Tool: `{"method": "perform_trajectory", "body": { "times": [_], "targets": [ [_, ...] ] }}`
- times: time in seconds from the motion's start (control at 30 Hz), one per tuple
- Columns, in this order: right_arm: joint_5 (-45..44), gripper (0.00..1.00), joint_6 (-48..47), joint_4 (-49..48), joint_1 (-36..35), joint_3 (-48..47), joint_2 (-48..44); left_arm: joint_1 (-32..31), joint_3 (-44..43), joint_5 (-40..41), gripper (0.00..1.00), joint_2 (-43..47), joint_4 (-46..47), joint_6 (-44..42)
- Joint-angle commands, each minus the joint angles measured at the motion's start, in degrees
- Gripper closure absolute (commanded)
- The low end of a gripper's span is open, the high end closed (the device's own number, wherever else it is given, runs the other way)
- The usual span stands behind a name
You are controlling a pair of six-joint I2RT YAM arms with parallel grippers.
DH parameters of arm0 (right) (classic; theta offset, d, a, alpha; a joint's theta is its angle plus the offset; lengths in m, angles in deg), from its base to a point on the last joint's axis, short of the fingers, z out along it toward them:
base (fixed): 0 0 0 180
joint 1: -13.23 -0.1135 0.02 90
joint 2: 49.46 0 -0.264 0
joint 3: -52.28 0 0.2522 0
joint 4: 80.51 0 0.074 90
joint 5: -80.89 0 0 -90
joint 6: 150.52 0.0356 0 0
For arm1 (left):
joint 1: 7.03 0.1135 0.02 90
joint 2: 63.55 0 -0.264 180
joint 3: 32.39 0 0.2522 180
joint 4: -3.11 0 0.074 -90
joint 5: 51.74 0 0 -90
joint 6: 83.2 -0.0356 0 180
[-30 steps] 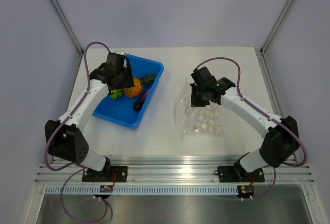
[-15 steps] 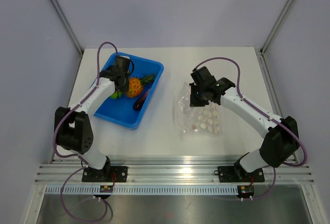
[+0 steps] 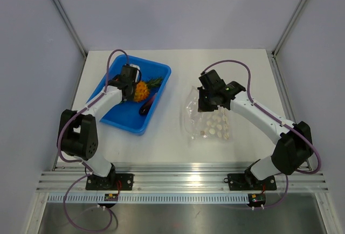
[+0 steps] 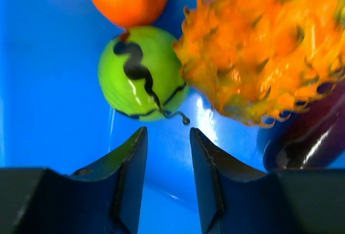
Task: Place the food in the zip-top bag and seal the zipper
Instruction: Pick up the fake fruit from the bin.
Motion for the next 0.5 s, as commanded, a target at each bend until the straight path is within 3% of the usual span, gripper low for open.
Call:
{"method": "perform_trajectory", "body": {
  "times": [0.0,0.4,0.47],
  "targets": [
    [0.62,1.00,0.95,-0.65,-0.99,-2.31,-0.59,0.23,-0.39,2.30,0.62,0.01,6.77,-1.97],
    [0.44,1.00,1.66,-0.83,-1.69,-1.43,-0.94,0.23,0.49,4.93,0.67,-2.54,11.26,-2.24],
    [0.44,1.00,1.75,-0.83,-1.61,-1.43,-0.94,0.23,0.06,5.81,0.74,-3.33,11.26,-2.24]
  ]
}}
